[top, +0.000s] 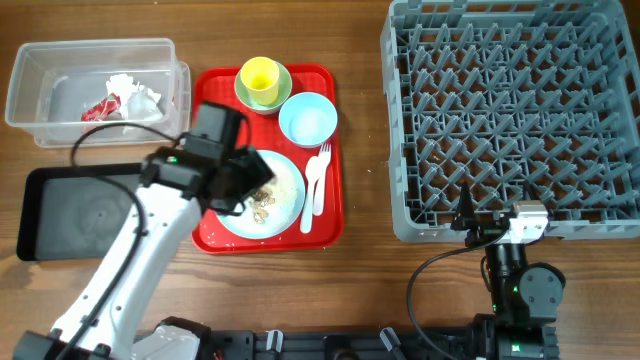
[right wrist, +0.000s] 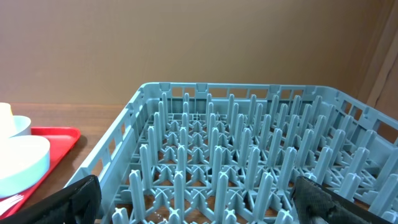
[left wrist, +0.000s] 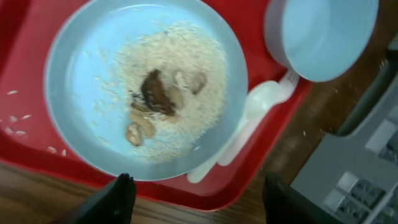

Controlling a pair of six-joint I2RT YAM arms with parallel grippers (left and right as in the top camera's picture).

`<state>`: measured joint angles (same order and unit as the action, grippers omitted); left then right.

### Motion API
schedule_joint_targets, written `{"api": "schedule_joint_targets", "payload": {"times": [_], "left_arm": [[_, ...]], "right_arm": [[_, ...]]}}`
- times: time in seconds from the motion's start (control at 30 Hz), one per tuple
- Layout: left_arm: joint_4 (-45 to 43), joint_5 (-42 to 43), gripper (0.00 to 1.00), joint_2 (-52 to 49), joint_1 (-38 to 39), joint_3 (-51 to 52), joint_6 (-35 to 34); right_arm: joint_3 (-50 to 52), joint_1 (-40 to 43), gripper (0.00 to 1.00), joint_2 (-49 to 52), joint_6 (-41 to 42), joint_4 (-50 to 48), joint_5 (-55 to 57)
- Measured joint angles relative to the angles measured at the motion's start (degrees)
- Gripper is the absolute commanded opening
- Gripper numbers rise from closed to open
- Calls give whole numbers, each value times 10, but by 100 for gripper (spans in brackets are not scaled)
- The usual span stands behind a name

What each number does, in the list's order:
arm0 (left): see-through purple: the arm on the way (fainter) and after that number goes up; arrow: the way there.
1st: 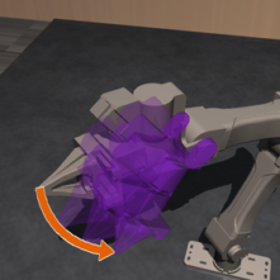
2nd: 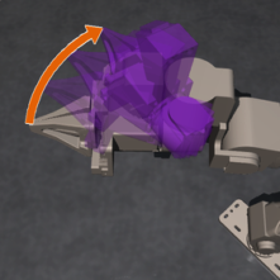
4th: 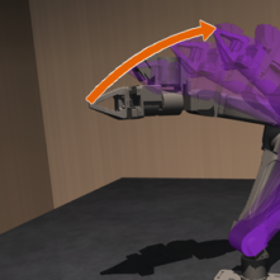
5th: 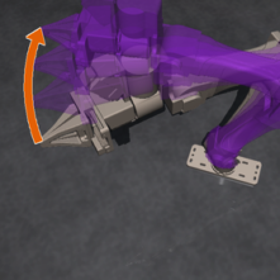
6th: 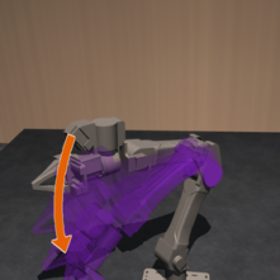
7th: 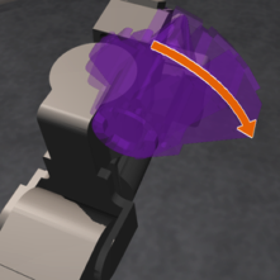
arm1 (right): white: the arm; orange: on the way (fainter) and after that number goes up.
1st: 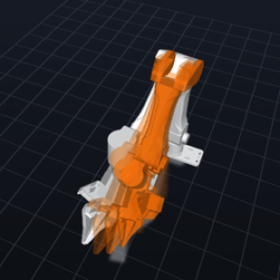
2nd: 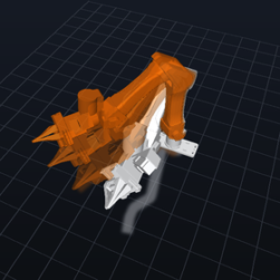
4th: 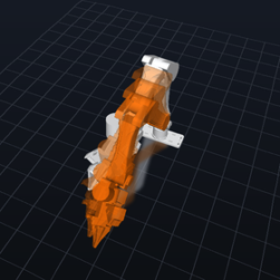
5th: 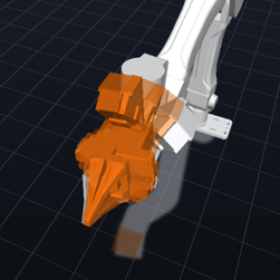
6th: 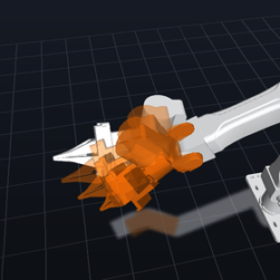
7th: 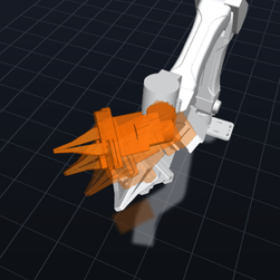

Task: Sort waste into correct bins and load items into the dishwasher rack
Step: 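Move the left gripper to the rim of the light-blue plate, then grip the light-blue plate edge with the left gripper and lift it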

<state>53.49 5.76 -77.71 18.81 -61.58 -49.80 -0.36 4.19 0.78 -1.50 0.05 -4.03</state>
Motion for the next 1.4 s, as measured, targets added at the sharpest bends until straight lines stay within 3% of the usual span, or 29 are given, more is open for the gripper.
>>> {"api": "schedule_joint_targets", "payload": {"times": [0.1, 0.17, 0.47, 0.8, 1.4], "left_arm": [[-37, -31, 49, -8, 70, 0, 8], [-40, -70, 49, -26, 124, 0, -3], [-74, -152, 44, -186, 202, 0, -22], [-86, -189, 35, -195, 224, 0, -9], [-110, -208, 30, -254, 244, 0, 24]], "right_arm": [[0, 0, 100, 0, 0, 0, 0], [0, 0, 100, 0, 0, 0, 0], [0, 0, 100, 0, 0, 0, 0], [0, 0, 100, 0, 0, 0, 0], [0, 0, 100, 0, 0, 0, 0]]}}
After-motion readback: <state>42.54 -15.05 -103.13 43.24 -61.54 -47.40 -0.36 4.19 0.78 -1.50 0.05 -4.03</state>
